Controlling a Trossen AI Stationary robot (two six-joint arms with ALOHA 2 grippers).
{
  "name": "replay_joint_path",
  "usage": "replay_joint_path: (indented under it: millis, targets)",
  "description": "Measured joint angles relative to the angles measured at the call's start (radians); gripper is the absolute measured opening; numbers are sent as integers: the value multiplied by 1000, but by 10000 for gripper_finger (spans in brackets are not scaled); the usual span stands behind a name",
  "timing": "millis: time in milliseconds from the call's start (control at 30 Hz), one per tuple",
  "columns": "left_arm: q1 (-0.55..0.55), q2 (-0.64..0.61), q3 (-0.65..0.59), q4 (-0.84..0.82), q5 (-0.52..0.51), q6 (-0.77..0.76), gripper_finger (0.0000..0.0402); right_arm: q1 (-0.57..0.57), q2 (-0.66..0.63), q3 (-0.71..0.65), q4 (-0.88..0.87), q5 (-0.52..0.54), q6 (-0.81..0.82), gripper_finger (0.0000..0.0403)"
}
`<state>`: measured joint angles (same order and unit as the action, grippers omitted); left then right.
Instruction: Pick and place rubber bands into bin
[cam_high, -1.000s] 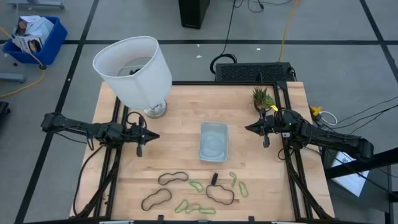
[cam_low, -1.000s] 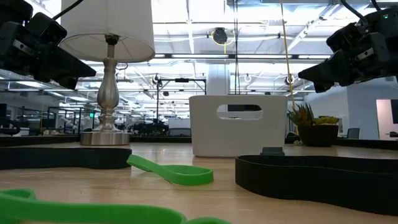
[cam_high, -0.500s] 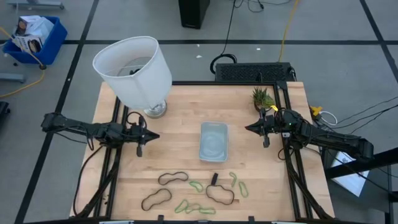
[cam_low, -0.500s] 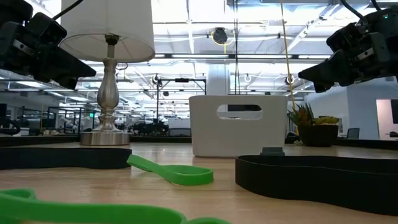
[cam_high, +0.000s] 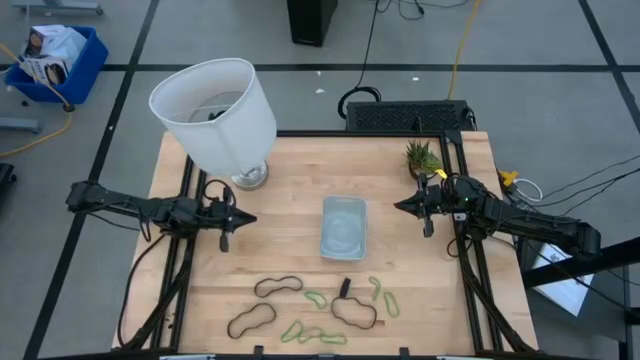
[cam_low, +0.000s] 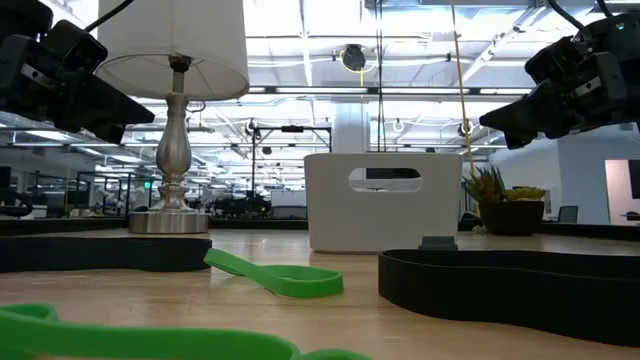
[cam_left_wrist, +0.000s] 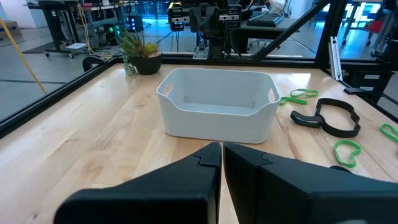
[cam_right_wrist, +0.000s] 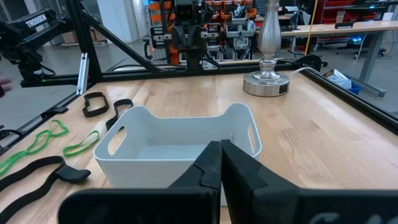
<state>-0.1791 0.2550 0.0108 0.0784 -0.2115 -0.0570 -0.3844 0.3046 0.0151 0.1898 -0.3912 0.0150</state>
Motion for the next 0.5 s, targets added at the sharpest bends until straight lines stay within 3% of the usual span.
replay_joint_path:
  millis: [233,367,500]
  targets:
    - [0,0,0,1,0,2,26,0,0,0,35,-2,18,0]
    - [0,0,0,74,-22,86,26,0,0,0,99,-2,133,0]
    - [0,0,0,147,-22,47,26,0,0,0,133,-2,247,0]
